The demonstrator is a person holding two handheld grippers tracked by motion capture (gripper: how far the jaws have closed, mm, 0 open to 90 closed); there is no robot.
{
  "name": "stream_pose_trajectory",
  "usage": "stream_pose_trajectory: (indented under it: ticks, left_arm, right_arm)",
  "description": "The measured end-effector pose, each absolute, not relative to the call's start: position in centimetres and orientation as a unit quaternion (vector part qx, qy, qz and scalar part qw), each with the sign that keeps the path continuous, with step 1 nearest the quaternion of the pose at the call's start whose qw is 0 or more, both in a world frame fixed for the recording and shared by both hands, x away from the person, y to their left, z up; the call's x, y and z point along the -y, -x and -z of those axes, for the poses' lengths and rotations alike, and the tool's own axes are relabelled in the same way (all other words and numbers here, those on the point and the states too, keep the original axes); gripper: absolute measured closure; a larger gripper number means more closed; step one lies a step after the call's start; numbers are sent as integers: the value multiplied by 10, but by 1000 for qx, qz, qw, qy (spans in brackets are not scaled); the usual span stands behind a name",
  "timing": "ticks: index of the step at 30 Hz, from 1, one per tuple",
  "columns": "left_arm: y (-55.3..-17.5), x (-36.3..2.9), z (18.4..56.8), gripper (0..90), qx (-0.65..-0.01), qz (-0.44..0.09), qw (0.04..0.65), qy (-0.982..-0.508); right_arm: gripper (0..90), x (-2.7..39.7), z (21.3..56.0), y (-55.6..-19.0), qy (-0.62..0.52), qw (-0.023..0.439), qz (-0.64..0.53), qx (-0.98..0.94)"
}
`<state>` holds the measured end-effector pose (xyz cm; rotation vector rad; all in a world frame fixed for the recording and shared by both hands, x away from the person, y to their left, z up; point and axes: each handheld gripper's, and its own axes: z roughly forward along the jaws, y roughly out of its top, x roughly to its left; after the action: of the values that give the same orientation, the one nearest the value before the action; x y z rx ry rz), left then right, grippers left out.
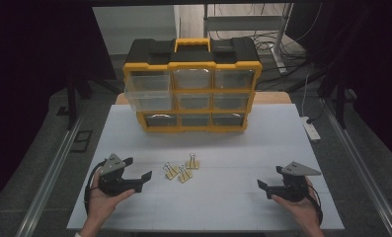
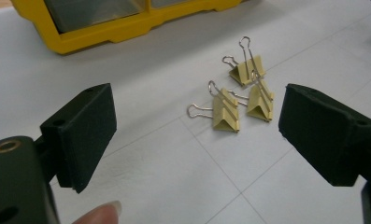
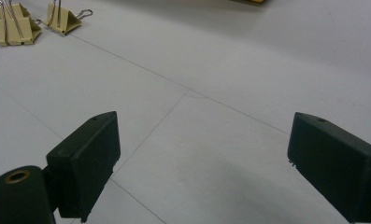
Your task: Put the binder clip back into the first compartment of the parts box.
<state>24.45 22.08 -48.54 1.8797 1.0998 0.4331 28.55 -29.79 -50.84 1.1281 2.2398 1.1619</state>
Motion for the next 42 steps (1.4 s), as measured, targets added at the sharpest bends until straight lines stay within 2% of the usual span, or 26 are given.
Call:
stream_pose_trajectory:
  ticks: [16, 42]
  left_arm:
    - [-266, -201, 464, 141, -425, -132, 400, -801]
    - [-328, -172, 470, 186, -410, -60, 333, -847]
  right_arm:
    - [103, 299, 509, -287, -405, 185, -411, -795]
    - [112, 299, 512, -287, -406, 181, -409, -797]
